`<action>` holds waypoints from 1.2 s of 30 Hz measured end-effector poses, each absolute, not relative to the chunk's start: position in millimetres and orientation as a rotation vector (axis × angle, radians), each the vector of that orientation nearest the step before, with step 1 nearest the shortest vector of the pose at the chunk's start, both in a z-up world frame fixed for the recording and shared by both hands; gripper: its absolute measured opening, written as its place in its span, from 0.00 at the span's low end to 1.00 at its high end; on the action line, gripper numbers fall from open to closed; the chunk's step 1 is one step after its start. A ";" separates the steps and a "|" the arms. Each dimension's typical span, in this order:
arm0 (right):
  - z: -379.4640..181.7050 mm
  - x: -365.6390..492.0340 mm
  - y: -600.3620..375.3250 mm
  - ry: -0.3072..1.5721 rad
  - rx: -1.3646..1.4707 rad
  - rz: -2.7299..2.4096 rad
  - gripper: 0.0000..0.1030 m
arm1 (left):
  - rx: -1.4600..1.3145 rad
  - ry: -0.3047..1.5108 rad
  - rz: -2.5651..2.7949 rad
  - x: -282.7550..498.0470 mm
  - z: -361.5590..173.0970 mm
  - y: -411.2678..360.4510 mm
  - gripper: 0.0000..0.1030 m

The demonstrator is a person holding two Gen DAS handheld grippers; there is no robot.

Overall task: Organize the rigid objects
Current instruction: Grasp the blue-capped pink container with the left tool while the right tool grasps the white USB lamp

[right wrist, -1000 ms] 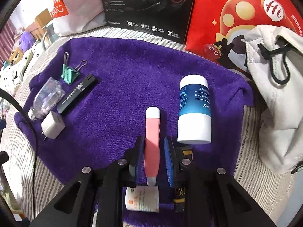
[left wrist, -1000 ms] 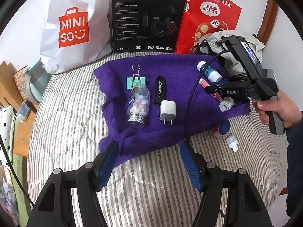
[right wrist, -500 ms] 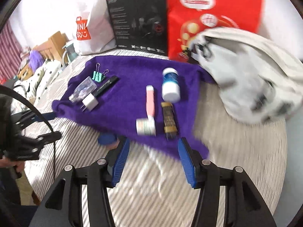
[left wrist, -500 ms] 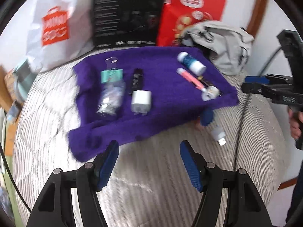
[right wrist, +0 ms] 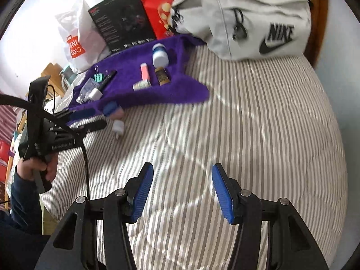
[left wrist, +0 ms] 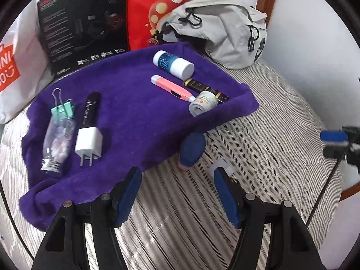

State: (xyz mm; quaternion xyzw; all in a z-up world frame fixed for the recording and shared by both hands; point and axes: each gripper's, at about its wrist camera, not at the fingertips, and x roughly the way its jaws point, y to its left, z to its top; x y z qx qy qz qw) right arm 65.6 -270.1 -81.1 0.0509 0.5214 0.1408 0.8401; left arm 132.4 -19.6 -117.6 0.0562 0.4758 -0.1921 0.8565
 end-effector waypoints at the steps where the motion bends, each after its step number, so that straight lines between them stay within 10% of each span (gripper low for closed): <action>1: -85.2 61.8 -270.5 1.111 0.114 0.298 0.52 | 0.113 1.003 -0.409 133.7 -119.0 -20.3 0.63; 20: -120.7 65.3 -250.9 1.229 0.095 0.364 0.52 | 0.062 1.016 -0.496 154.1 -125.7 -39.7 0.22; 36: -123.9 69.1 -243.0 1.245 0.077 0.409 0.52 | 0.133 1.036 -0.449 110.8 -128.8 2.3 0.21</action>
